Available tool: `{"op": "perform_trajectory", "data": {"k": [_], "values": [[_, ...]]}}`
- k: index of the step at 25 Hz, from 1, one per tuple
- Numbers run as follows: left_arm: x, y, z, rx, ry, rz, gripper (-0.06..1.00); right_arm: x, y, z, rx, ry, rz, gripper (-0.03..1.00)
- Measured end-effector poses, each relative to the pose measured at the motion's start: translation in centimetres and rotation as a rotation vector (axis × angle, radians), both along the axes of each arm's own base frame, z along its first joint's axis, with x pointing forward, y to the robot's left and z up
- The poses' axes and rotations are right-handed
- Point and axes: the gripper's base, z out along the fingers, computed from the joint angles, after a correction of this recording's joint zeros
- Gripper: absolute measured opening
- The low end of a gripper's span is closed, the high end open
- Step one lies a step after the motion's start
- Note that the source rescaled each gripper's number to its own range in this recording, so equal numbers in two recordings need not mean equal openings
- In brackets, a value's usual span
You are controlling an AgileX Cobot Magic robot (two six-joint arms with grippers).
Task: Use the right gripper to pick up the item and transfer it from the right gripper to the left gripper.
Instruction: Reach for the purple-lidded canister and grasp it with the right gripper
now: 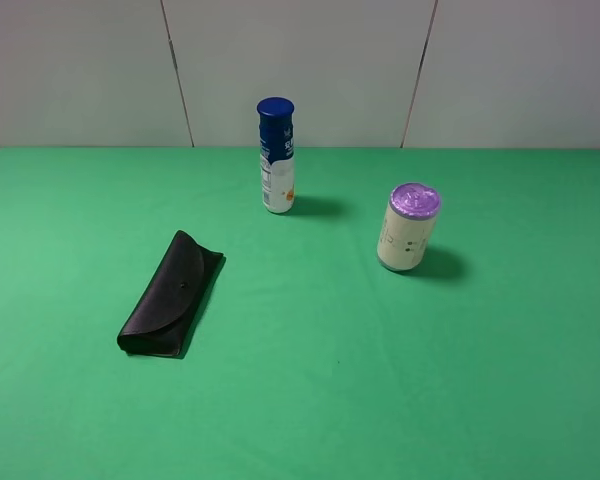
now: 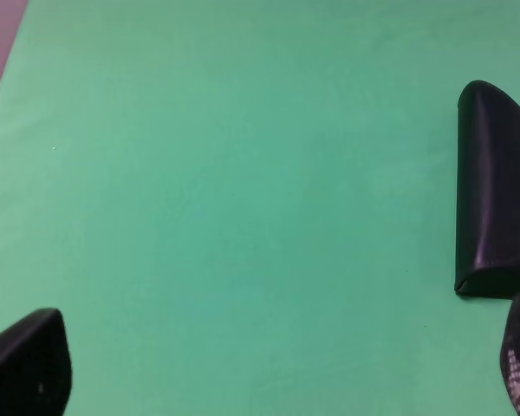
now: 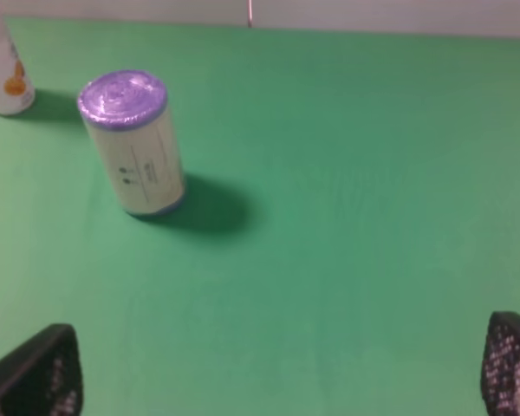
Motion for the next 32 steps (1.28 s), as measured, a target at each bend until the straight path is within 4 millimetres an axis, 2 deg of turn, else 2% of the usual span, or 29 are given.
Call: {"op": "perform_trajectory", "data": {"k": [4, 8, 12, 17, 23, 32], "values": [[0.0, 0.0, 0.0, 0.0, 0.0, 0.0, 0.98, 1.1, 0.1, 3.2, -0.005, 0.022, 0.002, 1.0], [0.0, 0.0, 0.0, 0.0, 0.0, 0.0, 0.98, 3.2, 0.3, 6.4, -0.011, 0.06, 0.003, 1.0], [0.0, 0.0, 0.0, 0.0, 0.0, 0.0, 0.98, 6.1, 0.6, 9.1, -0.019, 0.112, 0.006, 1.0], [0.0, 0.0, 0.0, 0.0, 0.0, 0.0, 0.98, 9.9, 1.4, 11.2, -0.029, 0.185, 0.058, 1.0], [0.0, 0.0, 0.0, 0.0, 0.0, 0.0, 0.98, 14.1, 3.9, 11.4, -0.06, 0.301, 0.179, 1.0], [0.0, 0.0, 0.0, 0.0, 0.0, 0.0, 0.98, 20.9, 7.8, 8.0, -0.12, 0.528, 0.236, 1.0]]}}
